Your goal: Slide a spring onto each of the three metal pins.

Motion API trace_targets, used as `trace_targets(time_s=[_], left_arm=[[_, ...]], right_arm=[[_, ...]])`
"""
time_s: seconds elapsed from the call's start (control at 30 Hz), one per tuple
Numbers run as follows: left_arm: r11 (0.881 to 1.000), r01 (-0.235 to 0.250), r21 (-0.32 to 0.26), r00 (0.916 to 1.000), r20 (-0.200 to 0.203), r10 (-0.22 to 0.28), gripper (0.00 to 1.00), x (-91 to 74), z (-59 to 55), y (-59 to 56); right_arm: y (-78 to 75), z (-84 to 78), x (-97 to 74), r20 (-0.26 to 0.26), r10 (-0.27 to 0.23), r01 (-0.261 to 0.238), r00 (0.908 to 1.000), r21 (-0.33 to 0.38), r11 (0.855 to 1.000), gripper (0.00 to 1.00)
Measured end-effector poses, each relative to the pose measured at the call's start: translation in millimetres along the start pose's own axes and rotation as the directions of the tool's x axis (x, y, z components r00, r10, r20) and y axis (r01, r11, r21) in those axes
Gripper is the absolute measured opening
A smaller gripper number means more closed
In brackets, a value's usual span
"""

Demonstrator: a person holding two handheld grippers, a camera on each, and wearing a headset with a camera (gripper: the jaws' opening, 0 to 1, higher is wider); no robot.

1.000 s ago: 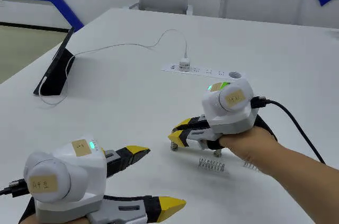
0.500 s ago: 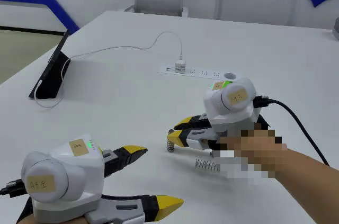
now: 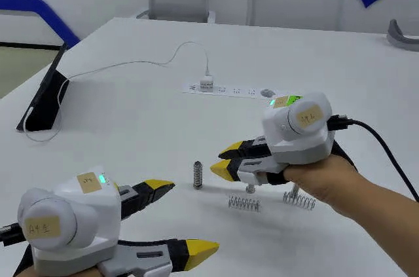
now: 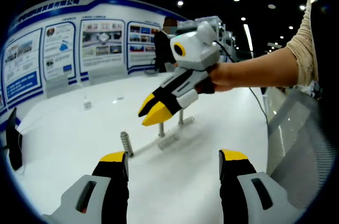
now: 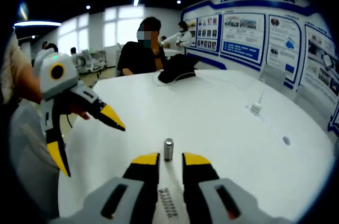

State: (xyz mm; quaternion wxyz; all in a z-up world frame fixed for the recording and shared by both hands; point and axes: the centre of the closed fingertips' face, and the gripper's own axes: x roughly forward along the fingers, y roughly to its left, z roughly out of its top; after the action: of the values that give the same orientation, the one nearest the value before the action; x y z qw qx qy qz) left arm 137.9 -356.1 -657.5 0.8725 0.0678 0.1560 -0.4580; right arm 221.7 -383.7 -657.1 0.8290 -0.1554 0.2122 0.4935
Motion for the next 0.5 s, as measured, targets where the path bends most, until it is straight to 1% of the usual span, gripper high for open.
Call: trace_targets(time_s=[0.33, 0.5], left_arm=[[1.0, 0.024, 0.015, 0.9997, -0.007, -0.024, 0.7, 8.4, 3.3, -4.0], [0.999, 0.035, 0.021, 0.9993, -0.013, -0.034, 0.7, 11.3, 3.8, -5.0]], right_arm=[[0.8, -11.5, -21.6, -0.008, -0.02, 0.02, 0.9998, -0.007, 1.0, 0.18], [1.6, -20.7, -30.6, -0.02, -0.027, 0.027, 0.9994, -0.01, 1.0, 0.18]])
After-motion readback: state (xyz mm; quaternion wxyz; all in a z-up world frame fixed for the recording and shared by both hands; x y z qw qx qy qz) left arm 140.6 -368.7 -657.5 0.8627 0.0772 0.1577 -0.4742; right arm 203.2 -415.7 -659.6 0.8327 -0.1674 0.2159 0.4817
